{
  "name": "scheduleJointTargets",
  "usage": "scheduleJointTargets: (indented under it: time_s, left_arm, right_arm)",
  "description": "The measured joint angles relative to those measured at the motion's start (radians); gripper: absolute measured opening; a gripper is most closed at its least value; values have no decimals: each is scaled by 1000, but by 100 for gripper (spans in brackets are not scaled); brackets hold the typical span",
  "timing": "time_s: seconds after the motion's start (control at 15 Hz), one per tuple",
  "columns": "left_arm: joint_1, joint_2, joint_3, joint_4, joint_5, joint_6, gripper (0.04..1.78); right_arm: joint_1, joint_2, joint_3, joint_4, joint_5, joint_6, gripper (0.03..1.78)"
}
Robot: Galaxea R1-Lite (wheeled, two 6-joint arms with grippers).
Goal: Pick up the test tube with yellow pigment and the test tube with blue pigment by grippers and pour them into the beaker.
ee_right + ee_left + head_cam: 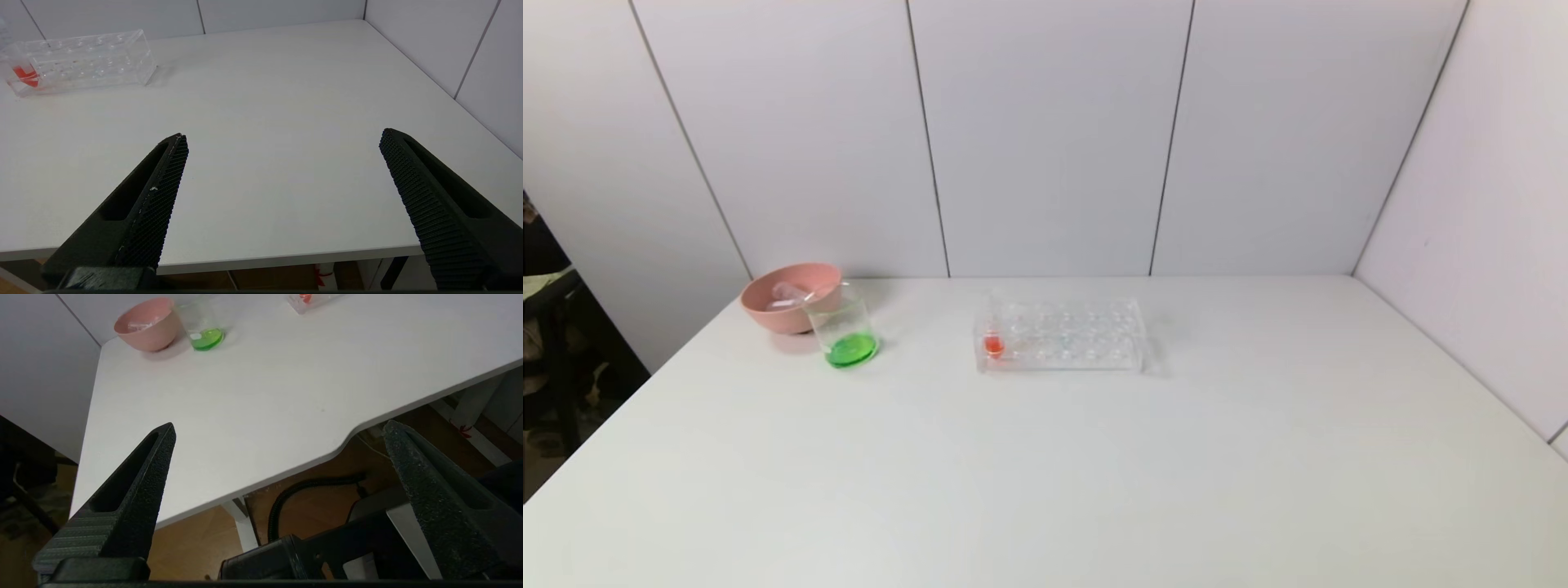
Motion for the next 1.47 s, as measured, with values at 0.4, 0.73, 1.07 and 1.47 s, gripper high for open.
scheduleJointTargets:
  time_s: [0.4, 0.73, 1.07, 1.47]
  left_arm:
    - [-8, -87, 411, -276, 121, -80, 176]
    - [-9, -94, 726, -758, 235, -181, 176]
    - [-9, -94, 766, -850, 279, -351, 176]
    - [-9, -94, 769, -850, 280, -351, 176]
  right_arm:
    - [-1, 0, 0, 0, 0, 0, 171]
    - [0, 0, 0, 0, 0, 0, 171]
    - [-1, 0, 0, 0, 0, 0, 171]
    - [0, 0, 0, 0, 0, 0, 171]
